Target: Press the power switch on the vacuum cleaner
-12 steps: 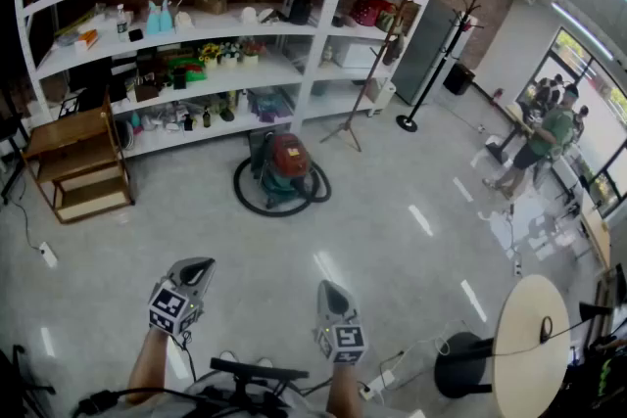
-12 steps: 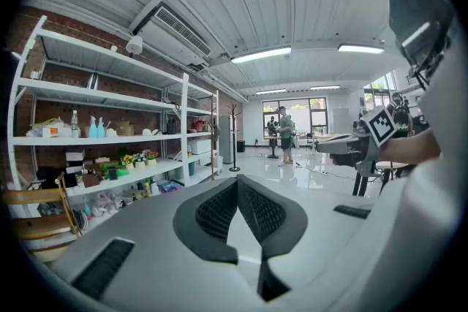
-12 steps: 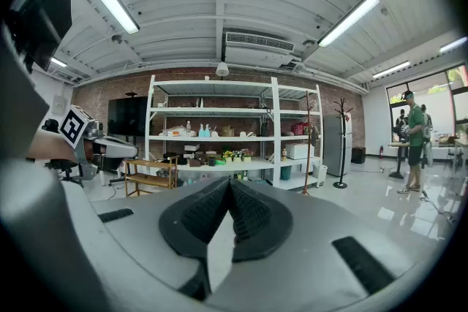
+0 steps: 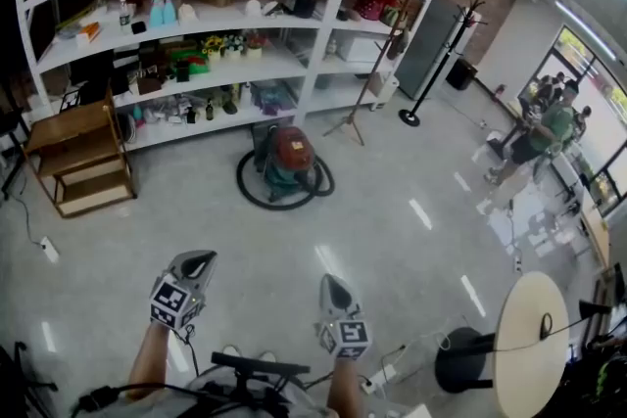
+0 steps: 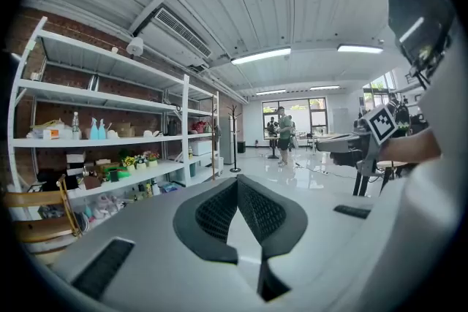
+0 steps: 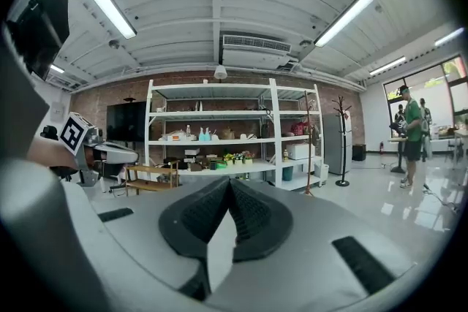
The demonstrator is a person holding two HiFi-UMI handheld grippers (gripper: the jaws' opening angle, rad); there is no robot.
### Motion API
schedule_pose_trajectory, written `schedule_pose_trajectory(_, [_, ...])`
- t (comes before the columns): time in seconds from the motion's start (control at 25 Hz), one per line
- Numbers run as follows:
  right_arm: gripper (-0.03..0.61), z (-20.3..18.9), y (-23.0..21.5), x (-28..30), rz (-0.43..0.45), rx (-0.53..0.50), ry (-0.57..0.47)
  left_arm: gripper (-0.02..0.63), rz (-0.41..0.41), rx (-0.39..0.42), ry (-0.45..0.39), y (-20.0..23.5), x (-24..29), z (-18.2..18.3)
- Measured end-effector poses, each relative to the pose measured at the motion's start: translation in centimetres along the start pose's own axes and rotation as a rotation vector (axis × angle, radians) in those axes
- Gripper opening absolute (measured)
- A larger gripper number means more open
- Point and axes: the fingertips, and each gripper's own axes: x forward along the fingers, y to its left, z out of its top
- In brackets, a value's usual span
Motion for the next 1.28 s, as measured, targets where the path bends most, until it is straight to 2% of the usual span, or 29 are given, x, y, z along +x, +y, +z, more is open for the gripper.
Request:
schedule_pose_trajectory(0.2, [0.012, 0.1, 1.5, 0.7, -0.006, -0.006, 0.004, 0.005, -0.008, 0.008, -0.001, 1.2, -0.7, 0.3])
schedule_pose_trajectory(0.36, [0.012, -0.3, 3.3, 1.1, 0.002, -0.003, -0.005, 0.005, -0.016, 0.045, -0.023, 2.1, -1.3, 0.7])
schedule_pose_trajectory(0.52, [0.011, -0.3, 4.0, 0.9, -0.015, -0.005, 0.006, 0.005, -0.033, 0.04, -0.02, 2.3, -1.2, 0.4])
schedule_pose_trajectory(0.88, [0.011, -0.7, 3.1, 3.0, -0.042, 0.005, 0.02, 0.005, -0.058, 0.03, -0.009, 3.7, 1.0, -0.3])
schedule_pose_trajectory(1.16, [0.011, 0.1, 0.0, 7.4, -0.015, 0.005, 0.022, 0.005, -0.043, 0.031, 0.012, 5.6, 5.5, 0.6])
schedule_pose_trajectory(1.28, [0.011, 0.8, -1.8, 10.0, 0.003, 0.001, 0.009, 0.005, -0.023, 0.032, -0.01, 6.6, 8.4, 1.7])
